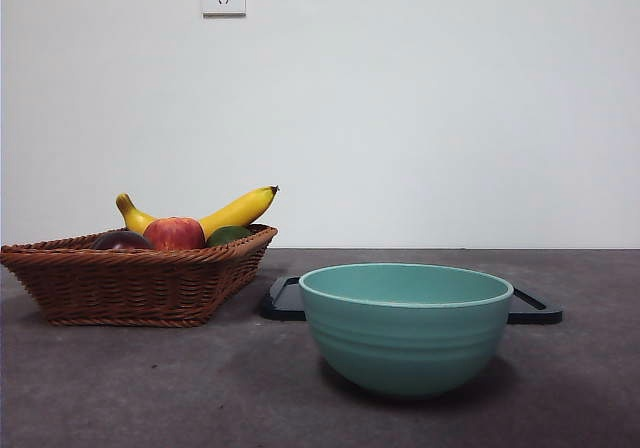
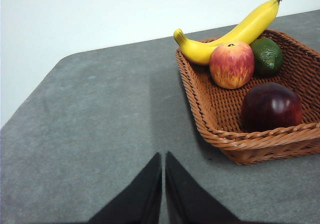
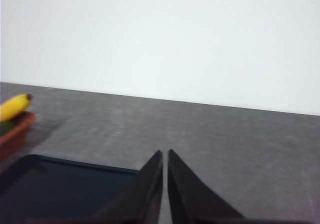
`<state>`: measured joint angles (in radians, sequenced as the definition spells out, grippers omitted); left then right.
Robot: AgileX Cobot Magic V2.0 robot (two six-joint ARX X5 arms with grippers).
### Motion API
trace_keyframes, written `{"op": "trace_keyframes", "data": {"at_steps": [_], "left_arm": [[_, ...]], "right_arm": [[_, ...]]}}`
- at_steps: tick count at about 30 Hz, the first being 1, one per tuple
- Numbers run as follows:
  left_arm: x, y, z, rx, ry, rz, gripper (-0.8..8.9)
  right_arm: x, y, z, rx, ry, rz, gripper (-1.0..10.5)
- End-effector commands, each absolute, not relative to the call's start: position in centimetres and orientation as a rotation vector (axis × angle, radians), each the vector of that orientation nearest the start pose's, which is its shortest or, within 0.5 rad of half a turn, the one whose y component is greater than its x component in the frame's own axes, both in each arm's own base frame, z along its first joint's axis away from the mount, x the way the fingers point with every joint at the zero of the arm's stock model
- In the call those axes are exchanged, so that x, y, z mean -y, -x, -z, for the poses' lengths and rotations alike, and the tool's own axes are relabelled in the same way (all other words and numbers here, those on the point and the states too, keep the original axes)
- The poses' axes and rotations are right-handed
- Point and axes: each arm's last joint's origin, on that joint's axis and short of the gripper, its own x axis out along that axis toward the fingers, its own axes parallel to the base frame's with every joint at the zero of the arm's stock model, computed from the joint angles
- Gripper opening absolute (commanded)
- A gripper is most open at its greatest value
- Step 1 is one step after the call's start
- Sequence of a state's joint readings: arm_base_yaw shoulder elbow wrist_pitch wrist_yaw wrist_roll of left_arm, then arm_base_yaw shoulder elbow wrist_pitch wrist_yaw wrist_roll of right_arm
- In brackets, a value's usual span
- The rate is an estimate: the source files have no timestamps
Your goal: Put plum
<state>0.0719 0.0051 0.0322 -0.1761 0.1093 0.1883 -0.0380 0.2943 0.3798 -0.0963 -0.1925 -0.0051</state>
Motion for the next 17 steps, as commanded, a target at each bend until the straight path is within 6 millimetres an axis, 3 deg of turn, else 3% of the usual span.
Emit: {"op": "trace_keyframes", "data": {"at_steps": [1, 9, 17], "left_arm": [[-0.4, -9.6, -15.0, -0.171, -0.161, 0.052, 0.10], [-0.4, -9.5, -15.0, -0.170, -0.161, 0.052, 0.10], [-0.4, -9.5, -15.0, -0.170, -0.161, 0.052, 0.10]], "right_arm": [[0.0, -10.1, -24.2, 0.018, 0.021, -0.119, 0.1], [0.1, -9.8, -19.2, -0.009, 0.006, -0.087, 0.1], [0.1, -9.8, -16.5, -0.040, -0.027, -0.087, 0.1]]}}
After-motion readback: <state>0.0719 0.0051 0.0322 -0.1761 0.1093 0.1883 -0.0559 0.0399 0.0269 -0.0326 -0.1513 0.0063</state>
